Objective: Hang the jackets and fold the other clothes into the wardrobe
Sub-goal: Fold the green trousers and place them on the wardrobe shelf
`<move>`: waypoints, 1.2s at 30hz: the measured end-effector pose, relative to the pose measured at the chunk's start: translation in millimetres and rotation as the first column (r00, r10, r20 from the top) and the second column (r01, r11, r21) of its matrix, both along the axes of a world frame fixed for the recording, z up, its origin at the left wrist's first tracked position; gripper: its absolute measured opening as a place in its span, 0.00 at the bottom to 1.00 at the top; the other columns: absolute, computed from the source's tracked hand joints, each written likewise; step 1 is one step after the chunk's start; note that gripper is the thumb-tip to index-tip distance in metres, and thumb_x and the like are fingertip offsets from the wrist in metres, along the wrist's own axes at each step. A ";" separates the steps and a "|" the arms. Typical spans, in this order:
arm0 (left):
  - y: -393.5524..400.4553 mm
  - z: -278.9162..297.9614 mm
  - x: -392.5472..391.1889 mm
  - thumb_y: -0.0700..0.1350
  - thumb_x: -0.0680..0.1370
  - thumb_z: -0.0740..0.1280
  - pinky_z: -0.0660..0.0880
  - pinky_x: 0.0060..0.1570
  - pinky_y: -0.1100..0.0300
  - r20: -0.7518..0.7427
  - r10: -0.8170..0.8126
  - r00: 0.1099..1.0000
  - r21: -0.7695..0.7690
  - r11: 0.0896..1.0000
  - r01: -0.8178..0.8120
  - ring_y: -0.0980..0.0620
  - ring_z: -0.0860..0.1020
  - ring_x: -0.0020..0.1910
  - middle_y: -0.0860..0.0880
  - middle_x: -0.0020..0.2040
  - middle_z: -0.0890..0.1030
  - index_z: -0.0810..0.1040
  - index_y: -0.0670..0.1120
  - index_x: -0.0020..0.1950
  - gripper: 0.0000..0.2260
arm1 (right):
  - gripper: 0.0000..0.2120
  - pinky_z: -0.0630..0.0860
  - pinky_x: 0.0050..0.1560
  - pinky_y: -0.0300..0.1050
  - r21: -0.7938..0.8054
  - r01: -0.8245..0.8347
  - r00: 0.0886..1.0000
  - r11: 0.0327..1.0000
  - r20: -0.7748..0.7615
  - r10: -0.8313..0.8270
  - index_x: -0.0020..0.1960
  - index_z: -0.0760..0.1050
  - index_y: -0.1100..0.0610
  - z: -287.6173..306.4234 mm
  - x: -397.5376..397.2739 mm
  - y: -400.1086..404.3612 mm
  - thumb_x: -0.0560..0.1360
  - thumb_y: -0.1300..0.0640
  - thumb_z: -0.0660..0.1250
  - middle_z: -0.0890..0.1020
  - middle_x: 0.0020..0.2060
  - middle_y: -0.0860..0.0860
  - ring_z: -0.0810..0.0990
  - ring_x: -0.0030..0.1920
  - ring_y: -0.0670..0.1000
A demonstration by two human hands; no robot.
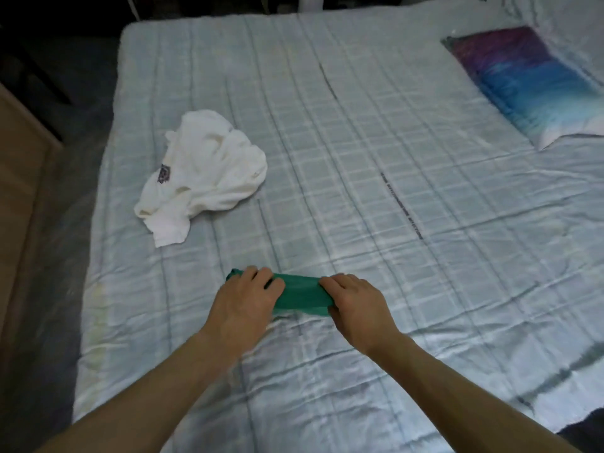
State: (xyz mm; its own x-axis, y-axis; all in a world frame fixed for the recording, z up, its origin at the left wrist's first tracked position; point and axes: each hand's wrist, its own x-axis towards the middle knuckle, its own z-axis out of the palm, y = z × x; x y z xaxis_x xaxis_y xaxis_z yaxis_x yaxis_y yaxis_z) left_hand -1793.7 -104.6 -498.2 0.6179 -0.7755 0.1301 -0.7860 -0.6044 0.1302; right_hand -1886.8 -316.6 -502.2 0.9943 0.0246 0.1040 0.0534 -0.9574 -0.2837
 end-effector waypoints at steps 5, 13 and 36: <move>23.4 95.8 -16.8 0.34 0.58 0.78 0.73 0.24 0.53 0.048 0.068 0.997 -0.023 0.997 -0.067 0.43 0.76 0.36 0.44 0.42 0.79 0.80 0.42 0.46 0.19 | 0.21 0.77 0.34 0.46 0.047 -0.049 0.997 0.998 0.057 0.046 0.57 0.79 0.57 91.4 -11.2 17.9 0.65 0.64 0.75 0.81 0.46 0.52 0.80 0.41 0.56; 63.1 219.8 -85.1 0.30 0.64 0.74 0.75 0.30 0.51 0.166 0.280 0.946 -0.151 0.955 -0.256 0.43 0.76 0.41 0.44 0.46 0.80 0.80 0.42 0.50 0.17 | 0.18 0.76 0.35 0.49 0.100 -0.217 0.933 0.971 0.313 0.176 0.53 0.77 0.59 203.9 -28.0 40.1 0.64 0.68 0.74 0.79 0.47 0.54 0.76 0.42 0.55; 241.3 377.5 -371.9 0.38 0.70 0.68 0.77 0.37 0.51 0.461 0.843 0.279 -0.181 0.397 -0.900 0.43 0.75 0.50 0.47 0.53 0.76 0.75 0.48 0.55 0.15 | 0.31 0.79 0.45 0.52 0.036 -0.972 0.209 0.230 0.577 0.790 0.56 0.70 0.52 352.9 -83.9 291.9 0.57 0.68 0.76 0.72 0.51 0.50 0.77 0.48 0.56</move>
State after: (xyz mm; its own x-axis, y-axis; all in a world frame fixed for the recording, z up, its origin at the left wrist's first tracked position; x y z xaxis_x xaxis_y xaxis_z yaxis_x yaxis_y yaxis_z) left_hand -2165.6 136.7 -120.7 0.8263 0.1655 0.5383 0.2810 -0.9495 -0.1395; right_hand -1970.7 -24.7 -149.3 0.1726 0.7318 0.6593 0.9717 -0.0170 -0.2356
